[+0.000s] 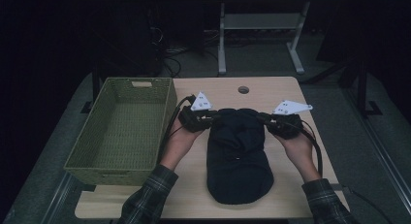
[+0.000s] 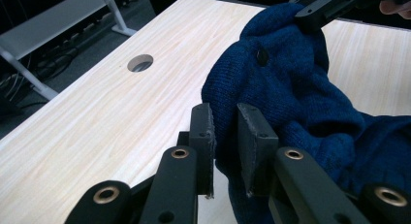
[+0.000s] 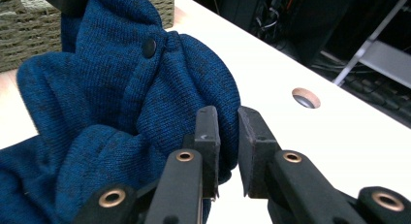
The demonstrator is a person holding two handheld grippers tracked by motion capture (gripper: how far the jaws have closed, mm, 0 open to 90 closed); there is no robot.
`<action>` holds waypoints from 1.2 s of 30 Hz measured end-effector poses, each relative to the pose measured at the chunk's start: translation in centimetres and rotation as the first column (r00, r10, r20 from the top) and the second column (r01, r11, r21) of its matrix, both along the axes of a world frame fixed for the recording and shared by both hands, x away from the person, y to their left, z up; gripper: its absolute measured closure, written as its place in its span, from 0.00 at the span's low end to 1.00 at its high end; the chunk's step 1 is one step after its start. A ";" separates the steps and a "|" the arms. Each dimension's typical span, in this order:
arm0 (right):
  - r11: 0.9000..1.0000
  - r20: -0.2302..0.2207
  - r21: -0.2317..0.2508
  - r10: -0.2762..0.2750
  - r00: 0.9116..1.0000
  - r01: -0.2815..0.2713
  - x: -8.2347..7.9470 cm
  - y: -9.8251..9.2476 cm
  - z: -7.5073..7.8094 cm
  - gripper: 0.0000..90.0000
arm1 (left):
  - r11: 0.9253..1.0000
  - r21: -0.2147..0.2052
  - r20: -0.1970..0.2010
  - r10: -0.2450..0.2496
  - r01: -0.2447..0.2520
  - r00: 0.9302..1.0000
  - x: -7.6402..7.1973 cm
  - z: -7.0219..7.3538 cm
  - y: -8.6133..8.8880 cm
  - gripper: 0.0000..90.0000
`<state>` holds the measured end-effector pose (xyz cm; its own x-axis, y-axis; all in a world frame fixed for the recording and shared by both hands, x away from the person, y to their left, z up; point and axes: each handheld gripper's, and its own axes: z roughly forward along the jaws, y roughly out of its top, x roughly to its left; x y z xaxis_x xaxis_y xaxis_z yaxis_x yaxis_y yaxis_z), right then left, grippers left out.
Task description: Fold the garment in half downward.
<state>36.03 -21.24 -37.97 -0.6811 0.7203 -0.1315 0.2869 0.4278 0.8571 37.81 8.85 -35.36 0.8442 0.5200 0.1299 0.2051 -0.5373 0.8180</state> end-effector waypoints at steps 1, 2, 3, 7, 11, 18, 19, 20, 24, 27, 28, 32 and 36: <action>1.000 0.000 0.003 -0.002 1.000 0.002 -0.2 0.0 0.0 0.88 | 1.000 -0.002 0.003 0.000 0.000 1.000 0.0 0.0 0.0 0.86; 1.000 0.004 0.005 -0.002 1.000 0.001 -0.3 0.0 -0.1 0.88 | 1.000 -0.003 0.002 -0.002 0.002 1.000 -0.1 0.1 0.1 0.86; 1.000 0.004 0.007 -0.001 1.000 0.001 -0.4 0.1 -0.1 0.88 | 1.000 -0.007 -0.007 -0.003 0.003 1.000 -0.1 0.1 0.1 0.86; 1.000 -0.017 0.017 0.008 1.000 -0.008 -1.0 -0.1 -0.1 0.88 | 1.000 -0.020 -0.027 -0.018 0.017 0.999 -0.8 0.0 0.2 0.86; 1.000 -0.015 0.018 0.024 1.000 -0.024 -1.9 -0.4 -0.1 0.88 | 0.999 -0.036 -0.050 -0.032 0.031 0.998 -1.6 0.0 0.4 0.86; 0.998 -0.031 0.032 0.050 0.998 -0.049 -3.4 -0.8 -0.3 0.87 | 0.998 -0.026 -0.072 -0.060 0.058 0.996 -3.2 0.0 0.6 0.85; 0.998 -0.034 0.036 0.052 0.998 -0.051 -3.7 -0.9 -0.4 0.87 | 0.998 -0.028 -0.075 -0.062 0.060 0.995 -3.4 0.0 0.6 0.85; 0.998 -0.035 0.038 0.056 0.998 -0.055 -3.9 -0.9 -0.4 0.86 | 0.998 -0.032 -0.078 -0.064 0.062 0.995 -3.7 -0.1 0.6 0.85; 0.996 -0.042 0.046 0.074 0.996 -0.072 -4.8 -1.2 -0.7 0.86 | 0.996 -0.021 -0.095 -0.087 0.085 0.992 -4.8 -0.2 0.5 0.85; 0.995 -0.057 0.053 0.086 0.995 -0.083 -5.5 -1.5 -1.0 0.86 | 0.995 -0.021 -0.113 -0.101 0.100 0.988 -5.4 -0.4 0.5 0.85; 0.995 -0.066 0.053 0.092 0.994 -0.089 -5.6 -1.6 -1.1 0.85 | 0.995 -0.019 -0.117 -0.103 0.102 0.988 -5.7 -0.4 0.5 0.85; 0.993 -0.078 0.062 0.104 0.991 -0.100 -6.4 -1.8 -1.4 0.85 | 0.993 -0.026 -0.144 -0.119 0.117 0.982 -6.5 -0.6 0.6 0.85; 0.991 -0.103 0.075 0.115 0.988 -0.108 -7.3 -2.0 -1.7 0.85 | 0.992 -0.033 -0.175 -0.127 0.123 0.976 -7.2 -1.1 0.7 0.85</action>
<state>28.74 -23.20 -39.67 -0.7650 0.6440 -0.0065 0.3324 0.4035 0.8525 30.65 9.52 -36.46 0.9115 0.4097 -0.0368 0.2793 -0.5506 0.7866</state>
